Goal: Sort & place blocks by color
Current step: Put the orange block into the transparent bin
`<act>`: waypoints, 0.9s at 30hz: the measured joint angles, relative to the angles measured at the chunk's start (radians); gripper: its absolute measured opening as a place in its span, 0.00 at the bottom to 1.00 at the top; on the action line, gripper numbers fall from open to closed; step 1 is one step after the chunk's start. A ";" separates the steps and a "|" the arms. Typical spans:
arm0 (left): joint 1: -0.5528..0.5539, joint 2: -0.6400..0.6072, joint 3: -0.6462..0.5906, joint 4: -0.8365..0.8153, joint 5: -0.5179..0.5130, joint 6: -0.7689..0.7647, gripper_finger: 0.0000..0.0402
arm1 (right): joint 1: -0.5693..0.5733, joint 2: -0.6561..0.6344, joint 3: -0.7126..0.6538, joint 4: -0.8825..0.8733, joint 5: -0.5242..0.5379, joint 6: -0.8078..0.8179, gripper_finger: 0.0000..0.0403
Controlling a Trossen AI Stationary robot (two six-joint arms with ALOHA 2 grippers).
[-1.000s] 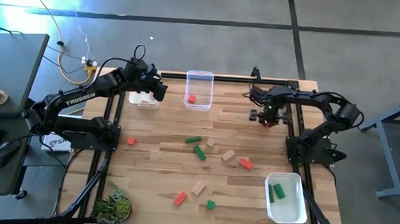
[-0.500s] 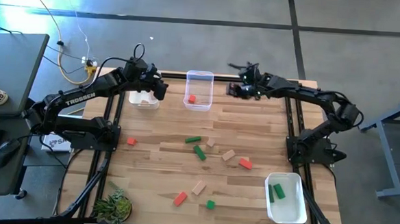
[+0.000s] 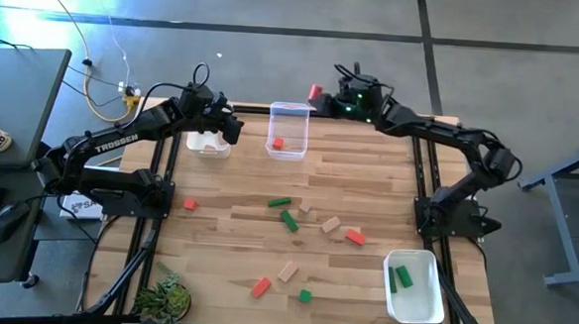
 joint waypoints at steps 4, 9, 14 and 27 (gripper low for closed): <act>0.000 0.000 0.000 0.000 0.000 0.000 0.41 | 0.025 0.088 0.085 -0.008 -0.025 -0.061 0.23; 0.000 0.000 0.000 0.000 0.000 0.000 0.41 | 0.050 0.209 0.222 -0.184 -0.058 -0.149 0.23; 0.000 0.000 0.000 -0.003 0.000 0.000 0.41 | 0.071 0.312 0.361 -0.415 -0.026 -0.248 0.23; -0.006 0.000 0.000 -0.024 0.008 -0.007 0.41 | 0.104 0.433 0.465 -0.634 0.015 -0.314 0.32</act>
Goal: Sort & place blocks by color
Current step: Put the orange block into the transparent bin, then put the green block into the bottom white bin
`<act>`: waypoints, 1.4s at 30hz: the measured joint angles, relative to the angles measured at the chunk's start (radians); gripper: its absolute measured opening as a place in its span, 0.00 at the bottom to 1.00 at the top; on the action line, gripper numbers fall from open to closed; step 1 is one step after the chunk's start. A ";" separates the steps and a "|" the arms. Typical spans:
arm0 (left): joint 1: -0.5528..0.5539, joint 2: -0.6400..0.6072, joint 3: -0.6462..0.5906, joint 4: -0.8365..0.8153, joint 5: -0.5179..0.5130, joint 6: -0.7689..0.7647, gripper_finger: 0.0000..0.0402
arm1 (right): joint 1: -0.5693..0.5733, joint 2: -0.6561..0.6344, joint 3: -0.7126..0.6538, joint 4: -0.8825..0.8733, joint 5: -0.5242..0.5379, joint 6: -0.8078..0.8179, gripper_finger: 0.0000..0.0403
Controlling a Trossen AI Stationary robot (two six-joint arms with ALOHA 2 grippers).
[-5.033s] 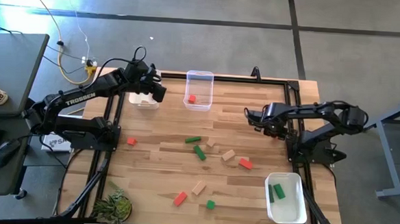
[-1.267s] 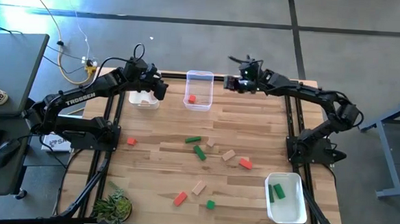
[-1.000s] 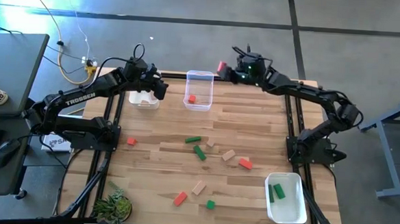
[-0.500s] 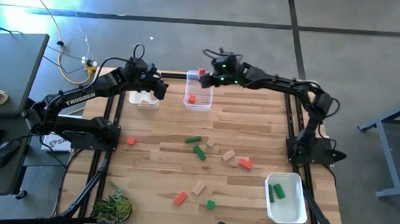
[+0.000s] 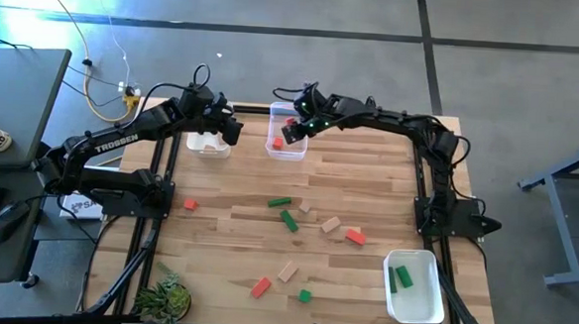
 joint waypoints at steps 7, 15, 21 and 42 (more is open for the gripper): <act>-0.040 0.000 0.000 -0.001 0.004 -0.003 0.41 | 0.018 0.008 0.000 0.003 0.007 -0.062 0.39; -0.099 -0.021 0.000 -0.045 0.003 -0.001 0.41 | 0.028 0.003 0.000 0.001 -0.066 0.013 0.46; -0.135 -0.076 0.000 -0.078 0.000 -0.003 0.41 | 0.071 -0.041 0.000 0.007 -0.106 -0.008 0.46; -0.332 -0.229 0.000 -0.192 -0.023 -0.151 0.41 | 0.332 -0.060 -0.003 0.024 -0.093 -0.559 0.46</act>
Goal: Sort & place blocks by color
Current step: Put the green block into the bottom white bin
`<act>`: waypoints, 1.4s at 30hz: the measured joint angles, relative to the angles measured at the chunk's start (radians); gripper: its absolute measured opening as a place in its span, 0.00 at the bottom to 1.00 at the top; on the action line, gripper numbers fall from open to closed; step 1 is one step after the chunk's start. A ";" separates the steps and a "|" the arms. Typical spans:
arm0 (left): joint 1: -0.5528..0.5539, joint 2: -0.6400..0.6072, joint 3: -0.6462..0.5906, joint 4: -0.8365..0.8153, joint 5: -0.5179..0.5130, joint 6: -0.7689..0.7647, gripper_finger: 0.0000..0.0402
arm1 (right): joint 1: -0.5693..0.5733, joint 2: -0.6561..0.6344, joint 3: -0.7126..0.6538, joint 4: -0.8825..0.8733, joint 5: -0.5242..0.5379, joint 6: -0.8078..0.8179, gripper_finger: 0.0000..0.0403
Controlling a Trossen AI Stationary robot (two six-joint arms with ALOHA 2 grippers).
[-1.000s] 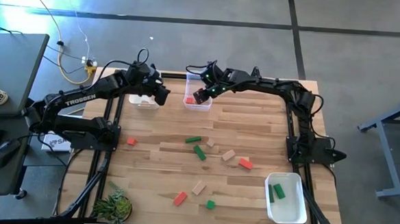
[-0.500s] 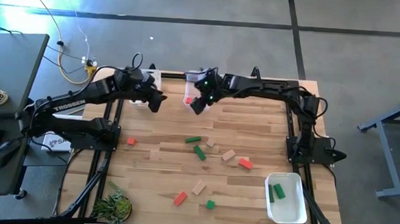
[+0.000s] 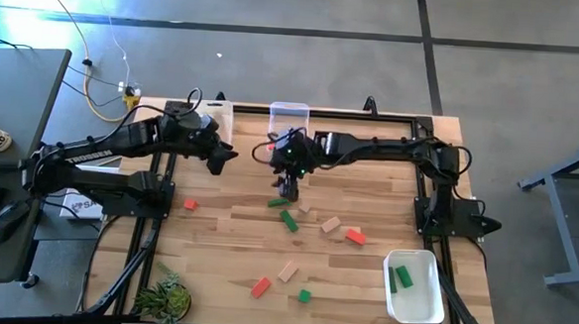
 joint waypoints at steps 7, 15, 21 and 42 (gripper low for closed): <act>-0.057 0.000 0.000 0.001 -0.059 0.000 0.41 | 0.046 0.000 0.000 0.000 0.094 -0.135 0.48; -0.070 0.000 0.000 0.003 -0.075 -0.057 0.41 | 0.051 0.057 -0.001 -0.028 0.080 -0.147 0.51; -0.070 0.001 0.000 0.004 -0.086 -0.063 0.41 | 0.069 0.115 -0.001 -0.019 0.077 -0.183 0.51; -0.070 0.001 0.000 -0.001 -0.101 -0.052 0.41 | 0.097 0.274 0.000 -0.050 0.175 -0.145 0.44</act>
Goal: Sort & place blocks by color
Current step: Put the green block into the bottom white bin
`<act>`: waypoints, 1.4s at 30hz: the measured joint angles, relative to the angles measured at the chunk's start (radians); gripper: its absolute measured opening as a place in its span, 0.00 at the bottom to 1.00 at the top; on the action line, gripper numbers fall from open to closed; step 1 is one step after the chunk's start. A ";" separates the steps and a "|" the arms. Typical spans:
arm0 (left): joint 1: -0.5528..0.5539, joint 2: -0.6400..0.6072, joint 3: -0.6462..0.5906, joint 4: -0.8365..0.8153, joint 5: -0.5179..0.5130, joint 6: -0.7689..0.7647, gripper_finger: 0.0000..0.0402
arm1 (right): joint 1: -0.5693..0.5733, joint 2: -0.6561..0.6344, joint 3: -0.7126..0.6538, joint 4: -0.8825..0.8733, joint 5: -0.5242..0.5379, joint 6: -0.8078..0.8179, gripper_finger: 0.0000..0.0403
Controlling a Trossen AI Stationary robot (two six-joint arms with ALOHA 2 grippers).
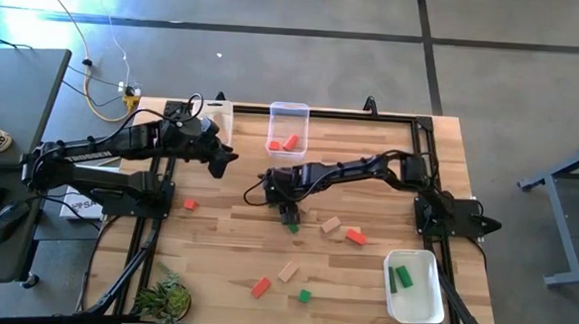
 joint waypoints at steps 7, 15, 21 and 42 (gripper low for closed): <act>0.000 0.000 0.000 -0.046 0.000 0.017 0.41 | 0.002 -0.002 0.001 -0.022 -0.013 0.140 0.08; 0.000 0.000 0.000 -0.070 0.000 0.035 0.41 | 0.021 -0.047 0.001 -0.119 0.007 0.333 0.08; 0.000 0.000 0.000 -0.070 0.000 0.035 0.41 | 0.052 -0.107 0.001 -0.207 0.067 0.453 0.07; 0.000 0.000 0.000 -0.142 -0.063 0.008 0.41 | 0.231 -0.342 0.001 -0.760 0.351 1.112 0.07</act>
